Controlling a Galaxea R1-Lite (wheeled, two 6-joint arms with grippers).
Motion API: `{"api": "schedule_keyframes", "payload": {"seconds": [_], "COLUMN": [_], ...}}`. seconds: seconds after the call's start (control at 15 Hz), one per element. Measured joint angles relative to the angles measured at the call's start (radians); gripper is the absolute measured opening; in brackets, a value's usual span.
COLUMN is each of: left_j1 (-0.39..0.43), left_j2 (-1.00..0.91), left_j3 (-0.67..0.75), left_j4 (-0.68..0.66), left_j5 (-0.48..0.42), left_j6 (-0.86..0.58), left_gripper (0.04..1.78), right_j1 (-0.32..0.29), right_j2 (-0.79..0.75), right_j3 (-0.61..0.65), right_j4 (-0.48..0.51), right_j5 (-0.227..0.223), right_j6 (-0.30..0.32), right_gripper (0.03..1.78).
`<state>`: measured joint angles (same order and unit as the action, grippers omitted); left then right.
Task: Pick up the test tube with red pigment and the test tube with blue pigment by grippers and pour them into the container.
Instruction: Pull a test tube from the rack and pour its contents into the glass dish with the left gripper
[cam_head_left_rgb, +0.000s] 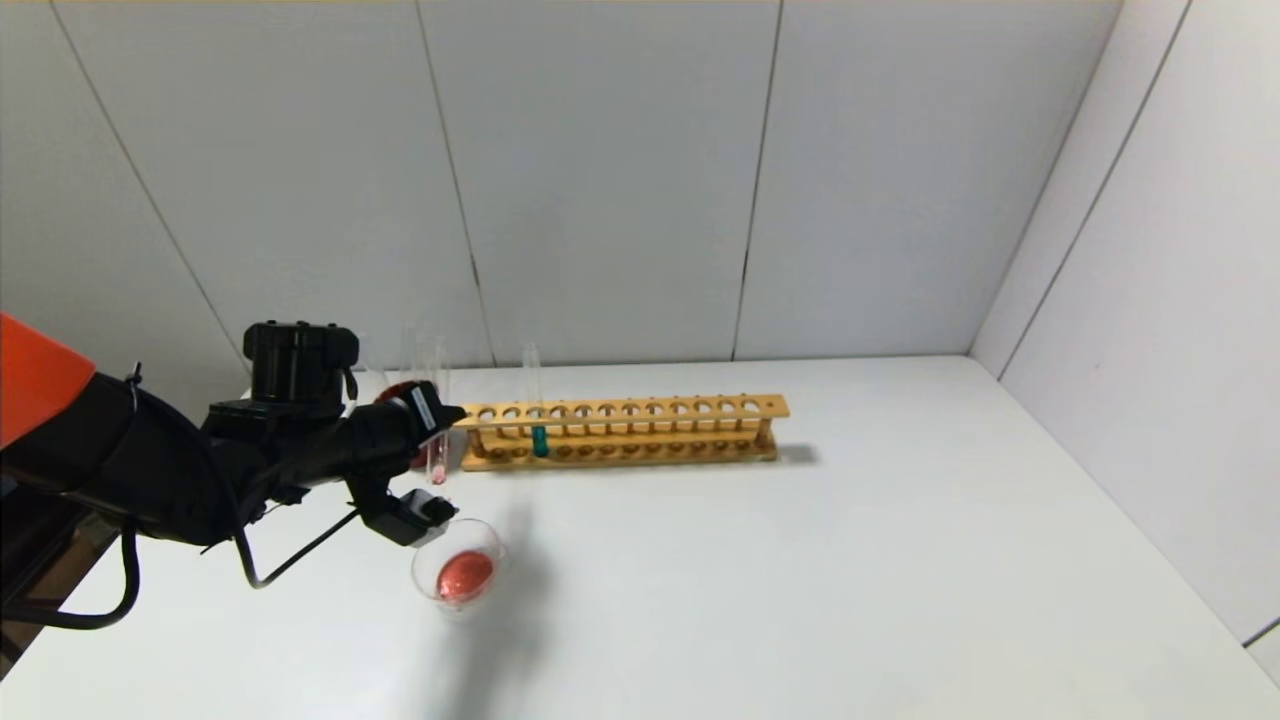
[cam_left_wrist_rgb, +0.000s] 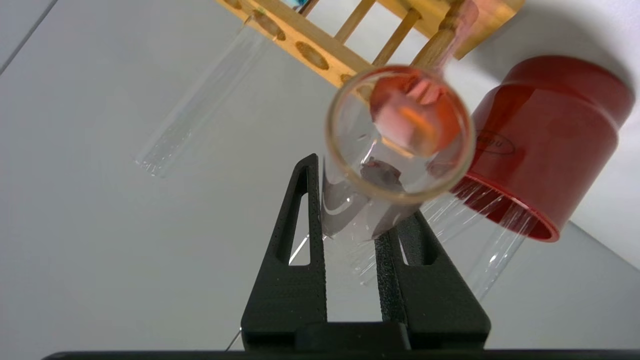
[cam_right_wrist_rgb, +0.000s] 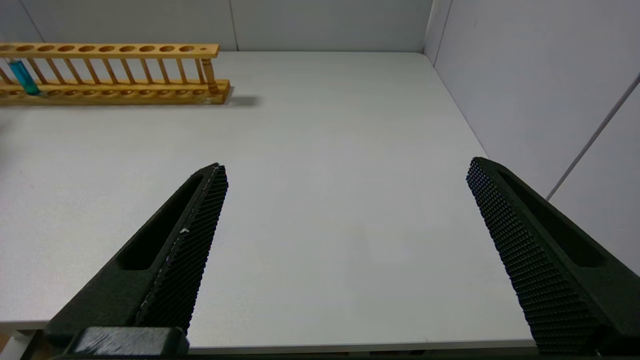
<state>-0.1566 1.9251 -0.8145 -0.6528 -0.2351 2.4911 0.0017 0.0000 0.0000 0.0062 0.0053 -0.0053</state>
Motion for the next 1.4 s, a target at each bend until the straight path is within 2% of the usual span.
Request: {"api": "schedule_keyframes", "payload": {"seconds": [0.93, 1.07, 1.27, 1.4], "left_j1": [-0.001, 0.0, 0.001, 0.009], "left_j2": [-0.012, -0.028, -0.068, -0.111], "left_j3": [0.021, 0.042, 0.066, 0.073], "left_j4": [-0.002, -0.003, -0.014, -0.02], "left_j5": [0.004, 0.005, 0.017, 0.055], "left_j6": [0.018, -0.054, -0.259, -0.403], "left_gripper": [0.33, 0.33, 0.33, 0.33], "right_j1": [0.0, 0.0, 0.0, 0.0], "right_j2": [0.0, 0.0, 0.0, 0.0], "right_j3": [0.0, 0.0, 0.0, 0.0], "right_j4": [0.0, 0.0, 0.0, 0.0], "right_j5": [0.0, 0.0, 0.0, 0.0], "right_j6": [0.0, 0.0, 0.0, 0.001], "right_gripper": [1.75, 1.75, 1.75, 1.75]}}
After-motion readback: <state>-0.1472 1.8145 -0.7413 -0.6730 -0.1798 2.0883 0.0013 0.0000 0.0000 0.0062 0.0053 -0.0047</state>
